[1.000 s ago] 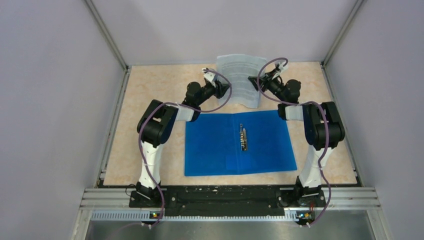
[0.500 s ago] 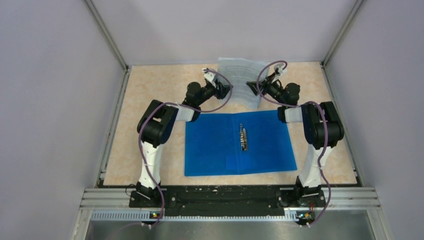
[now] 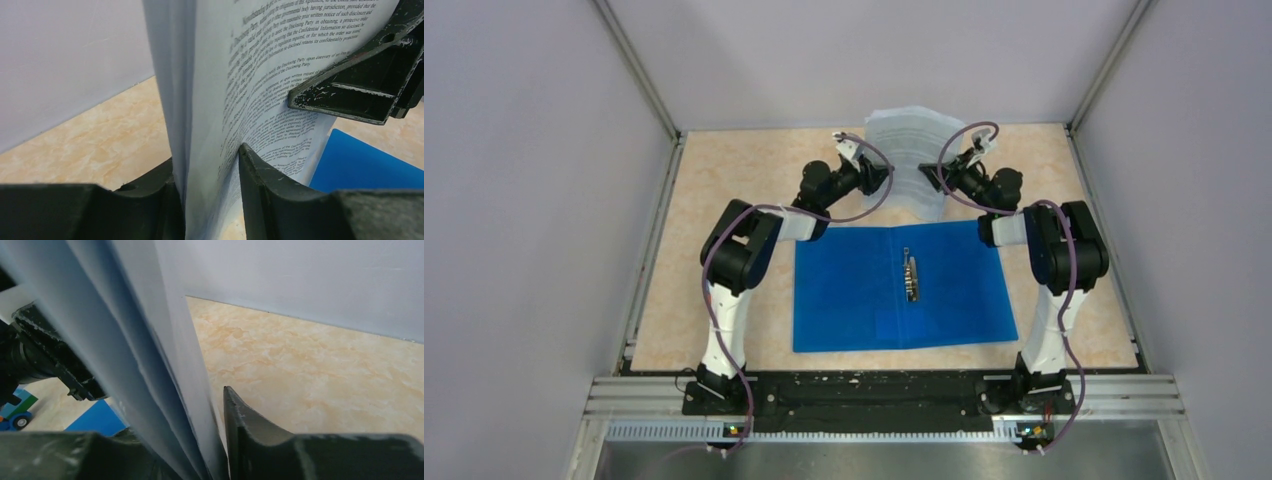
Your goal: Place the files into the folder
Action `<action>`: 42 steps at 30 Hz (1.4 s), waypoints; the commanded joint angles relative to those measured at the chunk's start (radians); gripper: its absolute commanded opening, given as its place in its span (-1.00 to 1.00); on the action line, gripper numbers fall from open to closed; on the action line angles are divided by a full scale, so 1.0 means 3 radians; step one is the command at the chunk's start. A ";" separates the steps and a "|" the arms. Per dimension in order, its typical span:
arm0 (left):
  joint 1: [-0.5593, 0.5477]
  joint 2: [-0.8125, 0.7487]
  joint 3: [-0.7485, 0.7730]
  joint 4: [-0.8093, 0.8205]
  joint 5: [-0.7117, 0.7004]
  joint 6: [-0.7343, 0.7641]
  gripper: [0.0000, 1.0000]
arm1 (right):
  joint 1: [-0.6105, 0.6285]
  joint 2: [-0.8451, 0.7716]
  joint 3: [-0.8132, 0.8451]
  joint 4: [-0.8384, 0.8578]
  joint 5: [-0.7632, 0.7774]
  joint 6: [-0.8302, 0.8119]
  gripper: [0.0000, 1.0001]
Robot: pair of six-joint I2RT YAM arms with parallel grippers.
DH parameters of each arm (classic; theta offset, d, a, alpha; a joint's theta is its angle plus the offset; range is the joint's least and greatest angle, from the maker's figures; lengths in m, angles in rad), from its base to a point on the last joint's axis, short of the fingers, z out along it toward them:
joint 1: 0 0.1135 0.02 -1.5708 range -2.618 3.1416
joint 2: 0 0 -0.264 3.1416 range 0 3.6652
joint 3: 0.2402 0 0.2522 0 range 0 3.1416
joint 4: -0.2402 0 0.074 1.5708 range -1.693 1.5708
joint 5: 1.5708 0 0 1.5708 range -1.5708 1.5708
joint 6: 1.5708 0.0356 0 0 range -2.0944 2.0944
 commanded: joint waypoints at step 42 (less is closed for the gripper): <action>-0.1227 -0.1872 -0.0963 -0.1723 -0.0261 -0.1539 -1.00 | 0.0041 -0.2446 0.0694 -0.5733 0.0719 -0.0745 -1.00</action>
